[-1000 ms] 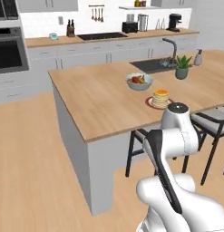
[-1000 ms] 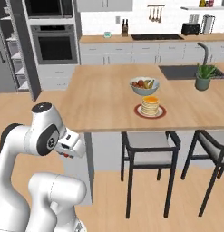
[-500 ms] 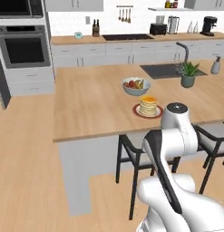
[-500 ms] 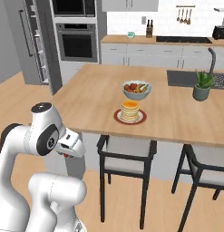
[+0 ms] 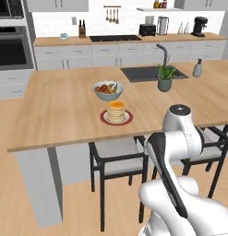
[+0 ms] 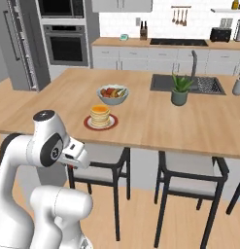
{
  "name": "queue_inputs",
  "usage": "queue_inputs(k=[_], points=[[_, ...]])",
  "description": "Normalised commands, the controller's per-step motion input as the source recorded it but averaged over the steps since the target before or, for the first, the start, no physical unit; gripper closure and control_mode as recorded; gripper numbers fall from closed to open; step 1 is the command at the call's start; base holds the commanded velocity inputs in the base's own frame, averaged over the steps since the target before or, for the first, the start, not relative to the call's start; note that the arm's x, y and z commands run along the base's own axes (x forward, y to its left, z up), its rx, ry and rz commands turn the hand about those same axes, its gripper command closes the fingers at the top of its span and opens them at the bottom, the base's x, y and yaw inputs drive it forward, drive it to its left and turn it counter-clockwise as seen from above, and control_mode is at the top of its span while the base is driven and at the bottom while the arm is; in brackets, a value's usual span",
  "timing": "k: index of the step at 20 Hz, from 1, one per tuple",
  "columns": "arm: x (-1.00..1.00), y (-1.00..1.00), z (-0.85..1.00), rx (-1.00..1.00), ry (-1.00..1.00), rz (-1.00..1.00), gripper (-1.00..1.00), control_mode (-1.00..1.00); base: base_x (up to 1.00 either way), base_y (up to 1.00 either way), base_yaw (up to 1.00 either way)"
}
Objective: Take the strawberry from the fridge and place it on top of the pancake, located on the dining counter.
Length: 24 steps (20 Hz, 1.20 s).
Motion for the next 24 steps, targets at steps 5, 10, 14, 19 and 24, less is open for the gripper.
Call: queue_inputs(k=[5, 10, 14, 19, 24], points=[[0.00, 0.00, 0.00, 0.00, 0.00, 0.00, 1.00, 1.00, 0.25, 0.19, -0.12], [0.00, 0.00, 0.00, 0.00, 0.00, 0.00, 1.00, 1.00, 0.25, 0.16, 0.00], [0.00, 0.00, 0.00, 0.00, 0.00, 0.00, 1.00, 1.00, 0.26, 0.22, 0.00], [0.00, 0.00, 0.00, 0.00, 0.00, 0.00, 1.00, 1.00, 0.38, 0.41, 0.00], [0.00, 0.00, 0.00, 0.00, 0.00, 0.00, 1.00, 1.00, 0.52, 0.36, -0.07]])
